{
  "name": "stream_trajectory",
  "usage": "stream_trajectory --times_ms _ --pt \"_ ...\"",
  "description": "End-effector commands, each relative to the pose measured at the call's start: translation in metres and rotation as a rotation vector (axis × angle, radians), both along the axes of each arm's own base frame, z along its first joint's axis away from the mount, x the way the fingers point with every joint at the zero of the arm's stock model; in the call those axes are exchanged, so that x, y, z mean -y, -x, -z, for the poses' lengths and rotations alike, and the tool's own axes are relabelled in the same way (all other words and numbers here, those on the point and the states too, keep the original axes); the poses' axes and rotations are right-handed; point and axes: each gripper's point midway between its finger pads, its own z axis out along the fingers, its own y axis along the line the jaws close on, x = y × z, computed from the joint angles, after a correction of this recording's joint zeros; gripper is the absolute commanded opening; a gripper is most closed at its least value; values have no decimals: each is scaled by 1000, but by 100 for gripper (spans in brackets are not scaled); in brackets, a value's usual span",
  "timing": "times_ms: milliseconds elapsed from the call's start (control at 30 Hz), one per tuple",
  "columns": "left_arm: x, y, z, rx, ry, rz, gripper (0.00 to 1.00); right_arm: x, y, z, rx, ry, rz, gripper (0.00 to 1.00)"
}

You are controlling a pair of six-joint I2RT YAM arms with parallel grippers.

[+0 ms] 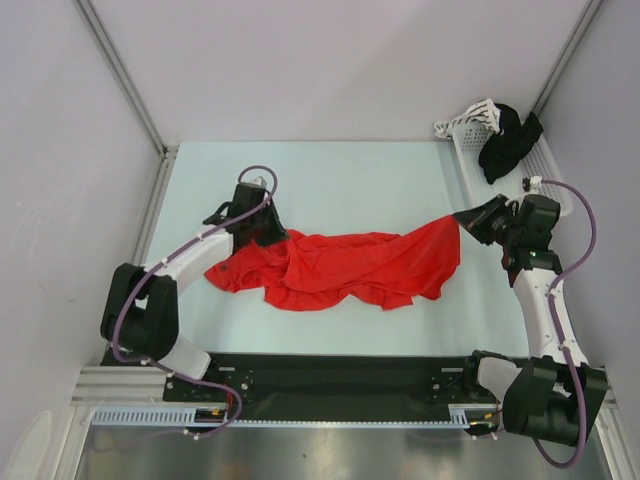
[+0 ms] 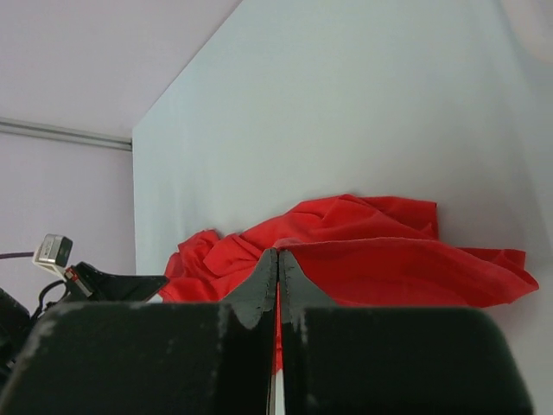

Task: Fold and stack the tank tops
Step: Flatten the tank top out

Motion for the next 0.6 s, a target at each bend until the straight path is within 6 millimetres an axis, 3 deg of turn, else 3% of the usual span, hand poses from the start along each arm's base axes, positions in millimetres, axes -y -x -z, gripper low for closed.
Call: stream_trajectory --times_ms 0,67,133,167,233,400,567 --pt "-2 -18 -23 89 -47 19 1 8 -12 -14 83 45 20 0" --pt "-8 -13 -22 113 -70 3 23 9 -12 -14 83 52 20 0" --pt "-11 -8 -40 168 -68 -8 42 9 -12 -13 84 56 17 0" --pt "-18 -5 -41 177 -95 -28 58 8 -11 -15 88 57 10 0" --pt "-16 6 -56 197 -116 -13 70 7 -12 -15 90 55 4 0" --pt "1 38 -76 239 -164 57 67 4 -11 -19 101 48 -8 0" --pt "19 73 -57 179 -241 172 62 4 -10 -21 103 46 -12 0"
